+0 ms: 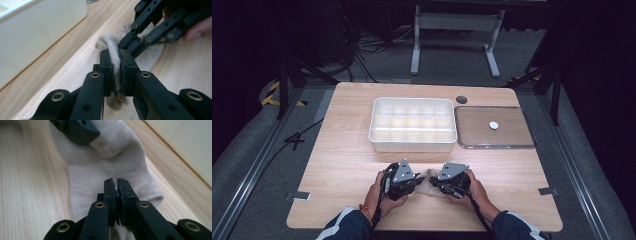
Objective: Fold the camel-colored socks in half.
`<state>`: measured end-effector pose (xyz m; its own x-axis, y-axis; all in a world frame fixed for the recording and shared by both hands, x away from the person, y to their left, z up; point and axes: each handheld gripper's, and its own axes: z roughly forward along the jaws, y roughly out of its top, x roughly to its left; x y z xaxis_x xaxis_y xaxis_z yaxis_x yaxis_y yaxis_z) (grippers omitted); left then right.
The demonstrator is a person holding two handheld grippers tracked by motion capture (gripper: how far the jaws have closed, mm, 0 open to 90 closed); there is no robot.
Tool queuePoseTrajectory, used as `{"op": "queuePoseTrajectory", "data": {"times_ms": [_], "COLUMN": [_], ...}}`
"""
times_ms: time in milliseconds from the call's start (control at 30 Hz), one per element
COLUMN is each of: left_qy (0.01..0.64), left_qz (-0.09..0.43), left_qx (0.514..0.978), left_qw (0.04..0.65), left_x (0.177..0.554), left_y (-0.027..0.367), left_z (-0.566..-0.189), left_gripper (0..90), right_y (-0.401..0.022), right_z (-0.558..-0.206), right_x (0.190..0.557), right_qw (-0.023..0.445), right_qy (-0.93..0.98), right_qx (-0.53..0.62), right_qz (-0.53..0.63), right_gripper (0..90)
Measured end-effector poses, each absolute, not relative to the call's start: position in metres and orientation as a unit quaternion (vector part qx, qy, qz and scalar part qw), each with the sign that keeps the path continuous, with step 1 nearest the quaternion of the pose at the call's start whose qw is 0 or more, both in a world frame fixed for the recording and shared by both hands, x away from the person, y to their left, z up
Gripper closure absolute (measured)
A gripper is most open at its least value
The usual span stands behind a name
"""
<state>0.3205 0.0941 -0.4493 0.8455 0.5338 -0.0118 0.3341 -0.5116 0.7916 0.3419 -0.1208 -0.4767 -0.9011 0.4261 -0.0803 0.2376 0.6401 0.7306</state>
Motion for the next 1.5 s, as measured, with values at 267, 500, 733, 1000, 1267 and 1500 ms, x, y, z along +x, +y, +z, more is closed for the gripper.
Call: {"op": "queuePoseTrajectory", "data": {"times_ms": [267,500,733,1000,1267,1500], "left_qy": [0.244,0.254,0.263,0.259,0.261,0.263], "left_qz": [0.113,0.116,0.116,0.108,0.101,0.102], "left_qx": [0.868,0.865,0.86,0.863,0.859,0.853], "left_qw": [0.418,0.417,0.421,0.421,0.429,0.44], "left_x": [0.32,0.323,0.323,0.324,0.328,0.33], "left_y": [0.086,0.092,0.093,0.091,0.083,0.074], "left_z": [-0.453,-0.453,-0.453,-0.455,-0.457,-0.456], "left_gripper": [82.9,82.6,81.0,82.5,83.2,83.2], "right_y": [-0.12,-0.145,-0.17,-0.177,-0.175,-0.17], "right_z": [-0.476,-0.454,-0.454,-0.466,-0.475,-0.476], "right_x": [0.343,0.34,0.333,0.341,0.347,0.351], "right_qw": [0.118,0.144,0.14,0.146,0.143,0.147], "right_qy": [0.893,0.869,0.875,0.88,0.882,0.884], "right_qx": [0.188,0.198,0.218,0.245,0.246,0.235], "right_qz": [0.392,0.43,0.408,0.379,0.376,0.378], "right_gripper": [74.1,76.5,74.3,71.8,74.8,77.0]}}
